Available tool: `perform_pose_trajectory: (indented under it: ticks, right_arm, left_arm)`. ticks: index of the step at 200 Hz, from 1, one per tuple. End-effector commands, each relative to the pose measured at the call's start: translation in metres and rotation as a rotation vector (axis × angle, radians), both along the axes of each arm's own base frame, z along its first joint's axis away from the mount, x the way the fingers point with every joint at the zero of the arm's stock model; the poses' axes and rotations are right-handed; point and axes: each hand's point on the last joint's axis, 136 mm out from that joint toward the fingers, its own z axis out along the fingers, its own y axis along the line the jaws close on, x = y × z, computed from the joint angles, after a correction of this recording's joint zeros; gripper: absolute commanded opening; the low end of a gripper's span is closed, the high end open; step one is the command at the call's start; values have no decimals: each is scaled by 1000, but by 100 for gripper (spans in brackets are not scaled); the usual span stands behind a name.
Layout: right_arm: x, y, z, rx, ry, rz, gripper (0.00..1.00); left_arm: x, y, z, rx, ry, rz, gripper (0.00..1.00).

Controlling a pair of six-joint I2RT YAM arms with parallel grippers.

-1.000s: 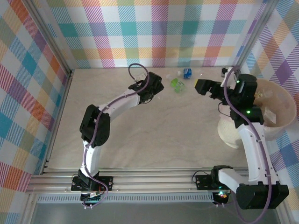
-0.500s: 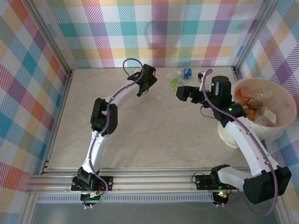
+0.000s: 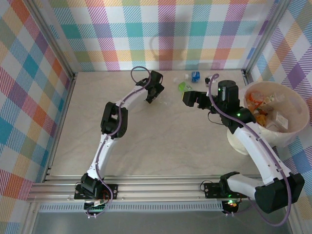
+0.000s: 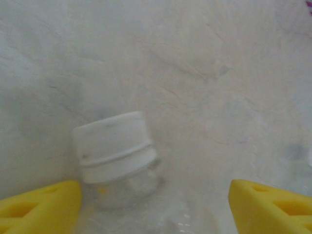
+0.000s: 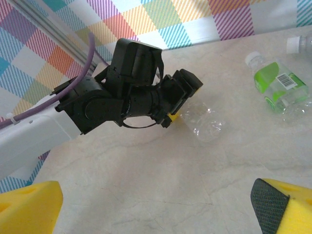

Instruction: Put the plastic bottles in the bin

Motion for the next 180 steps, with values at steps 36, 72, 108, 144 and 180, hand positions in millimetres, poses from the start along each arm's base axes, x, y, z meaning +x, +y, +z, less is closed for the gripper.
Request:
perform_pose_trajectory:
  ticks: [36,72,108,144,180]
  right_arm:
    - [-8,-7,3,-29,-36,-21,100]
    - [-11,-8,-1,-31,-39,-21,100]
    - [-19,2,-1,0,-27,43,100]
    - [-26,11,0,42,-27,99,100]
    - [-28,21,-7,53,1,138,100]
  left_arm:
    - [6,-22,2,-79,-22,-81,63]
    - [6,-25,22,-72,-72,-131,56]
    - [-2,-24,49,-100,-198,-174,54]
    - [-24,-23,66,-148,-261,-213,51]
    - [-54,-17,88,-166,-322,-244,51]
